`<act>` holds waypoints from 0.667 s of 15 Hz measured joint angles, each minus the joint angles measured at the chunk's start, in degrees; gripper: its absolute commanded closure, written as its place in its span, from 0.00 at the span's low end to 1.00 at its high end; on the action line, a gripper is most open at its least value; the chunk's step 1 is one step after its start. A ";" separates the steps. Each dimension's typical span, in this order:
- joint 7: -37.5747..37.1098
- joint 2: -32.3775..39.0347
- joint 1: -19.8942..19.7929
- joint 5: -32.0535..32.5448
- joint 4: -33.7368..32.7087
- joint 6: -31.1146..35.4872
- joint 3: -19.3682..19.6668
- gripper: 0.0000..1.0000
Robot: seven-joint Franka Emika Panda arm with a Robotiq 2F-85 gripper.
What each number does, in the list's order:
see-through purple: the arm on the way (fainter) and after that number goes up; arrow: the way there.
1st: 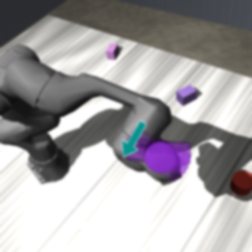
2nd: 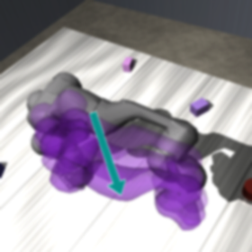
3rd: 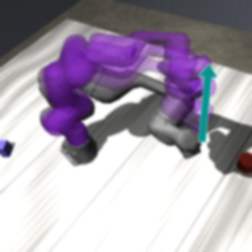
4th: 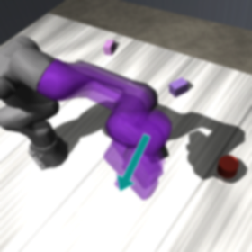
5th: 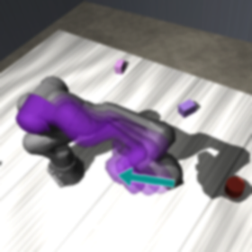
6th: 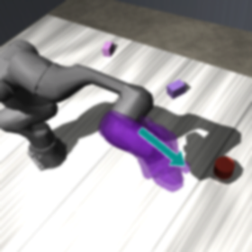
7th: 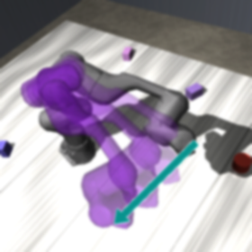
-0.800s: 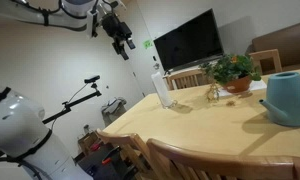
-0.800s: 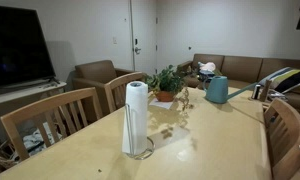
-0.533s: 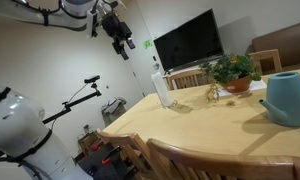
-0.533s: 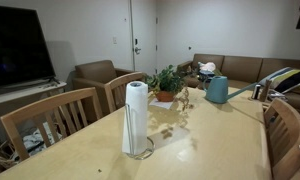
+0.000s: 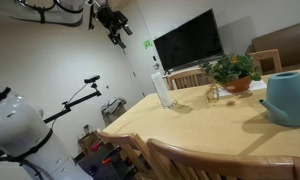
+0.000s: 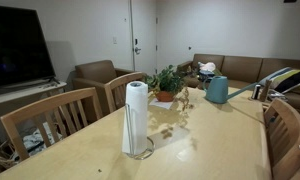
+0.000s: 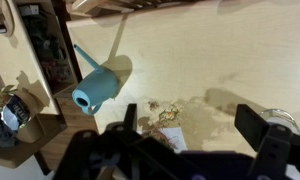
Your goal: Take the paper towel roll off the stand
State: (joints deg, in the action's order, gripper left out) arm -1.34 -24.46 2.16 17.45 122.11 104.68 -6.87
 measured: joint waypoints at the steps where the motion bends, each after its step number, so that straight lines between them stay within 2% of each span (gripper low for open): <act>1: 0.00 0.69 0.26 0.56 -1.31 0.00 -0.52 0.00; 10: 0.08 10.11 1.34 4.65 -12.09 -0.65 -2.44 0.00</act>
State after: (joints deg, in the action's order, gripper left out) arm -1.26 -14.35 3.50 22.10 110.02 104.02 -9.32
